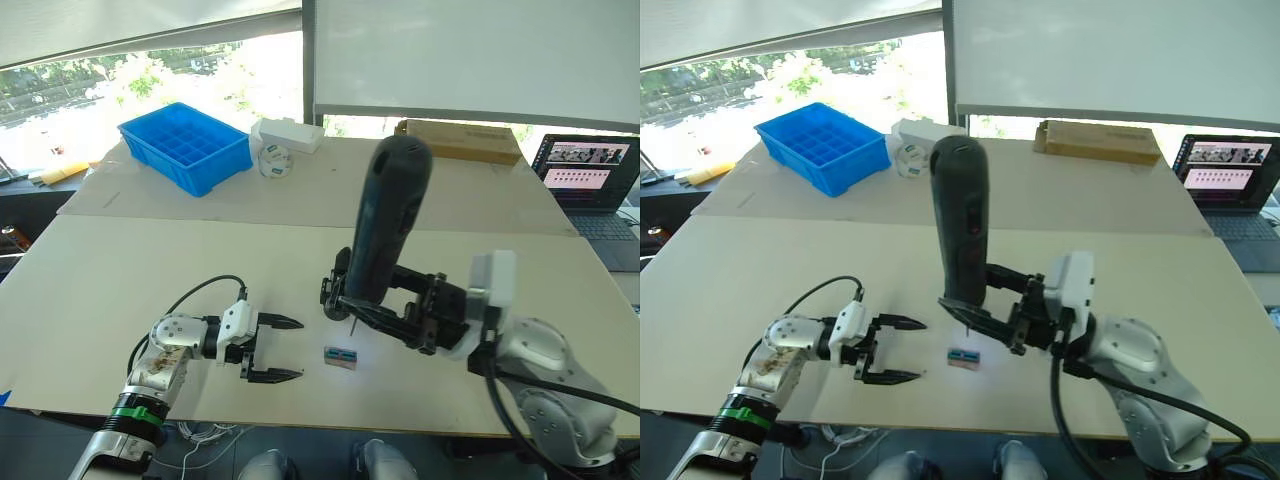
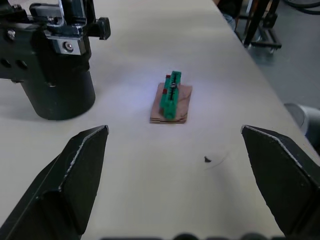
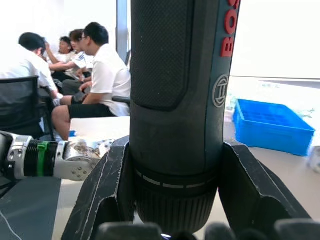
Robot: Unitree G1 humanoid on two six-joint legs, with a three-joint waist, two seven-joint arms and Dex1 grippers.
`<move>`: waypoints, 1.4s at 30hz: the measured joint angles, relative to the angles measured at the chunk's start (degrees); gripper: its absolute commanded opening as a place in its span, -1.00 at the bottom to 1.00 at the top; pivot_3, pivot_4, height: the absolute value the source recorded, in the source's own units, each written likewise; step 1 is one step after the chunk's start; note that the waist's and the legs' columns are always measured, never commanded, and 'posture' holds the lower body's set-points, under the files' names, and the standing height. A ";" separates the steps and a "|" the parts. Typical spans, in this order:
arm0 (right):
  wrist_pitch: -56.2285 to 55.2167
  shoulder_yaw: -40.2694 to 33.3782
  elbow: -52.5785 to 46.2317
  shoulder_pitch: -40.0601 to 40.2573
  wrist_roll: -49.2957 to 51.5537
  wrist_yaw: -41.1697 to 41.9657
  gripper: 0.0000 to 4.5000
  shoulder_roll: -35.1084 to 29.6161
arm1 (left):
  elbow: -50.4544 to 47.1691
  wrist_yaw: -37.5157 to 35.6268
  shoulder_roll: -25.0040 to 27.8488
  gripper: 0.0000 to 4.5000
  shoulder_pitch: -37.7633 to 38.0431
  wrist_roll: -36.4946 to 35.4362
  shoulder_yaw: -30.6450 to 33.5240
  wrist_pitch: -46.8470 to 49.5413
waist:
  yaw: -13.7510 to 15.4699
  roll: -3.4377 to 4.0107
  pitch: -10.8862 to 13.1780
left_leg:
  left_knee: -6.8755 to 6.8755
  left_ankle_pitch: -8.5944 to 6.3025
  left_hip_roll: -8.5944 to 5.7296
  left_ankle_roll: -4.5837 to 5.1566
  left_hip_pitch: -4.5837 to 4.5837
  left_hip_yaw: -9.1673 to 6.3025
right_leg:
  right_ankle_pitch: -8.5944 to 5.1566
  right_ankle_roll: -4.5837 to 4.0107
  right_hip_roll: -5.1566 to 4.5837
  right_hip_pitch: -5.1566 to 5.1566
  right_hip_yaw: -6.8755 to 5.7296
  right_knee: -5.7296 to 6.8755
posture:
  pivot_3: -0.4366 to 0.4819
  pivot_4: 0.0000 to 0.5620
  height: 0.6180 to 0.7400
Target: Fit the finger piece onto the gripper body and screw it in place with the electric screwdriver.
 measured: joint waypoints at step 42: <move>-11.52 6.14 9.56 3.62 -9.76 5.83 -0.15 2.48 | 2.07 6.21 -5.63 0.99 -3.30 6.28 -6.31 0.20 | 0.18 0.00 -0.01 | 0.13 0.00 0.00 0.05 0.07 -0.04 | 0.02 0.04 -0.03 0.11 0.02 0.05 | -0.05 -0.47 1.00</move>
